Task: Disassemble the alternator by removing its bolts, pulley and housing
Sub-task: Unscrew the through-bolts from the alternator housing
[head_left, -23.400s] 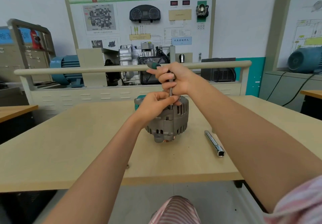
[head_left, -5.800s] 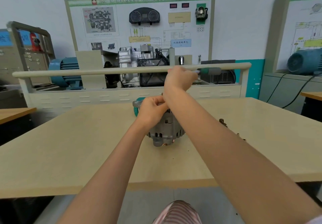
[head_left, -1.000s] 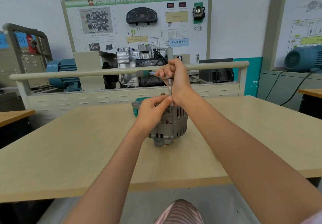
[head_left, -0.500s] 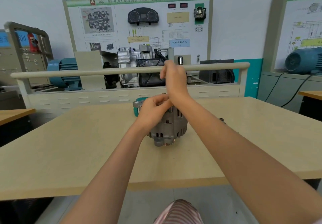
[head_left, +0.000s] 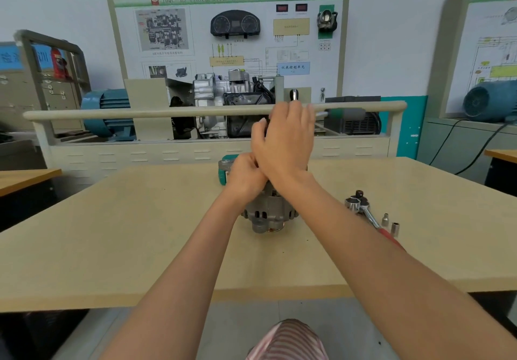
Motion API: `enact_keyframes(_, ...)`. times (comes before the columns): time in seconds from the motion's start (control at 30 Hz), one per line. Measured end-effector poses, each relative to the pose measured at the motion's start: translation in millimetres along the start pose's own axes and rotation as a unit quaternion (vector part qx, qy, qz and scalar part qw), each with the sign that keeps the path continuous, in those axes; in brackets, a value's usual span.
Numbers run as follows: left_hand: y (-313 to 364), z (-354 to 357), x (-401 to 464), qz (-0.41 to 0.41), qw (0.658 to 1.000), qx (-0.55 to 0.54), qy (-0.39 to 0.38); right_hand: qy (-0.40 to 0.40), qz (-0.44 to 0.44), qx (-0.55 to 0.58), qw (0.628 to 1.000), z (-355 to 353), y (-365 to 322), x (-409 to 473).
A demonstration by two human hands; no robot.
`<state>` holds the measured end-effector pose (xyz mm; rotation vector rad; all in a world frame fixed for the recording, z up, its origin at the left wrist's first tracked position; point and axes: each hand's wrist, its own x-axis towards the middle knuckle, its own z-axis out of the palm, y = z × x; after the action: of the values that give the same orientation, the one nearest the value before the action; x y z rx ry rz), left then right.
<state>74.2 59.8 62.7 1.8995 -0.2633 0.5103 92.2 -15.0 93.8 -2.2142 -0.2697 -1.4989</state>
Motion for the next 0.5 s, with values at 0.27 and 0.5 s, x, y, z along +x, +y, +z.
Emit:
enact_keyframes(0.27, 4, 4, -2, 0.029, 0.998, -0.029, -0.050, -0.125, 0.207, 0.540, 0.806, -8, 2, 31)
enact_keyframes(0.5, 3, 3, -2, 0.039, 0.997, -0.048, -0.056, -0.131, 0.286, 0.699, 0.643, -6, 6, 36)
